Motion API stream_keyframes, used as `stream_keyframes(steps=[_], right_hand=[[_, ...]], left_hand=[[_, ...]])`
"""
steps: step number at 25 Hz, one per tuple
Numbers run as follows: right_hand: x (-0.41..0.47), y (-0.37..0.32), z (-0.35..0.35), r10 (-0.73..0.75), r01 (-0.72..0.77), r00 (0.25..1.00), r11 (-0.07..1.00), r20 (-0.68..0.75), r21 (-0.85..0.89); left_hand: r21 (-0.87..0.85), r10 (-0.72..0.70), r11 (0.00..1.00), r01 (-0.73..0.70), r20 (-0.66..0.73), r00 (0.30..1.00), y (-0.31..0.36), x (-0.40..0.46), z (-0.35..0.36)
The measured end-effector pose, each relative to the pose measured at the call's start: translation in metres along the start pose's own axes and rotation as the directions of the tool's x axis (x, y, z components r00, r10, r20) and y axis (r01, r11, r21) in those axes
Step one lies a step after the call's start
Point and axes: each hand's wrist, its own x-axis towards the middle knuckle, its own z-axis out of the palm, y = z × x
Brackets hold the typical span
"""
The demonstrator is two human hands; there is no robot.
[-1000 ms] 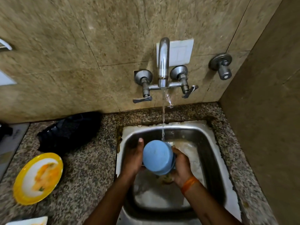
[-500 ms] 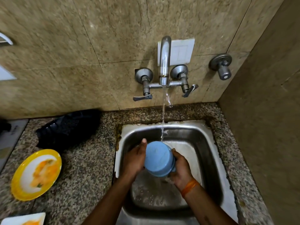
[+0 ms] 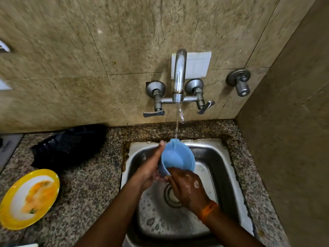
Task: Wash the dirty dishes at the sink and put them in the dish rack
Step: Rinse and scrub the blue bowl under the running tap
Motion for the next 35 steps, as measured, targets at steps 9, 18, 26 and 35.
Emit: stream_keyframes(steps=[9, 18, 26, 35], right_hand=[[0.064, 0.017, -0.011, 0.238, -0.246, 0.938, 0.969, 0.251, -0.002], [0.085, 0.016, -0.024, 0.108, -0.005, 0.949, 0.944, 0.297, -0.33], [0.061, 0.042, -0.04, -0.131, 0.286, 0.905, 0.891, 0.405, -0.351], [0.054, 0.037, -0.038, -0.151, 0.293, 0.886, 0.914, 0.438, -0.28]], left_hand=[[0.079, 0.41, 0.911, -0.405, -0.051, 0.911, 0.018, 0.025, 0.031], [0.104, 0.491, 0.867, -0.487, -0.012, 0.871, 0.026, 0.027, 0.008], [-0.032, 0.467, 0.883, -0.469, -0.057, 0.883, 0.014, 0.021, -0.012], [0.008, 0.497, 0.868, -0.497, -0.06, 0.866, 0.006, 0.023, -0.009]])
